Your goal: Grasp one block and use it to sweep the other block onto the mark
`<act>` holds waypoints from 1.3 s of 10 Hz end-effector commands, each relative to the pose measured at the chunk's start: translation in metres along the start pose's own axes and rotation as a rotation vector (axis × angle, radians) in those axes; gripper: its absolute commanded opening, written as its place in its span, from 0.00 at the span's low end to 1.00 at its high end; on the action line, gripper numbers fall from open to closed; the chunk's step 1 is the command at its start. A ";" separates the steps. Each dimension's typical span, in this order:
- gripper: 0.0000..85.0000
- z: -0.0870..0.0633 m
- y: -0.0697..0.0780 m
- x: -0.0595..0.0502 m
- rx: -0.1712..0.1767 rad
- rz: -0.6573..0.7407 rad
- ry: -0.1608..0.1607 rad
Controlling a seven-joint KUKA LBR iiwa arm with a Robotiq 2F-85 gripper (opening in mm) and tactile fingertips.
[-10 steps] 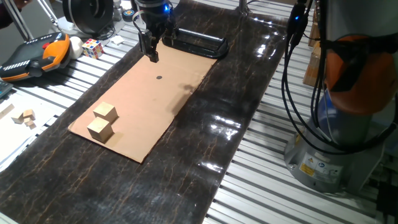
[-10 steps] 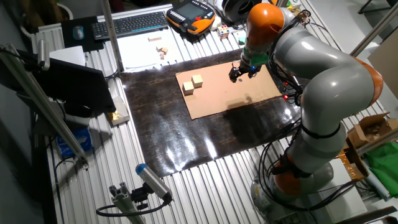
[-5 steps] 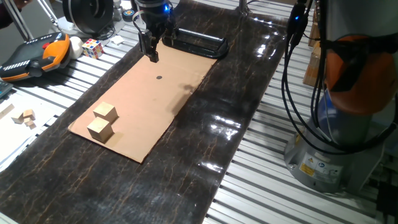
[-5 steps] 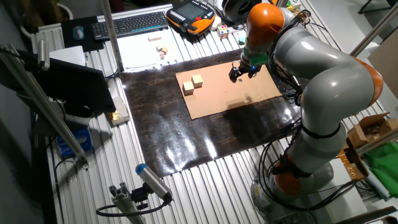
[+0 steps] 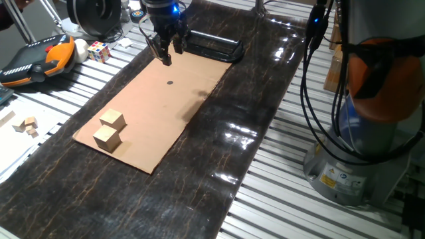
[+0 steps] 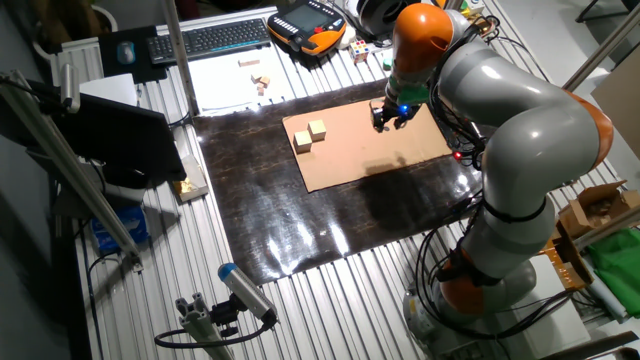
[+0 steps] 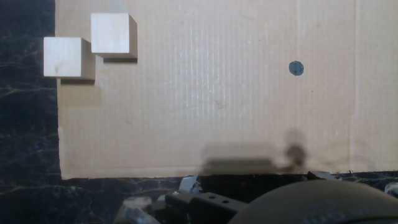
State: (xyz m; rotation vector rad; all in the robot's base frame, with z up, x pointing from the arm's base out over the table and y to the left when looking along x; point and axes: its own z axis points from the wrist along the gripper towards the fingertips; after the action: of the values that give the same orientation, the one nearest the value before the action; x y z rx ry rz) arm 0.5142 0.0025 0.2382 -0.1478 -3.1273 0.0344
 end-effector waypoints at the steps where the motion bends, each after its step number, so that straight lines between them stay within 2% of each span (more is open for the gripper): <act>1: 0.01 0.000 0.000 0.000 0.000 0.000 0.000; 9: 0.01 0.002 0.001 -0.001 -0.003 0.003 0.003; 13: 0.01 0.013 0.012 -0.004 -0.009 0.022 0.006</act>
State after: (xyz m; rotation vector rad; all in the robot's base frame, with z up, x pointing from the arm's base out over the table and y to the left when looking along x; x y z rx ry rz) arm 0.5197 0.0137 0.2246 -0.1813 -3.1204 0.0197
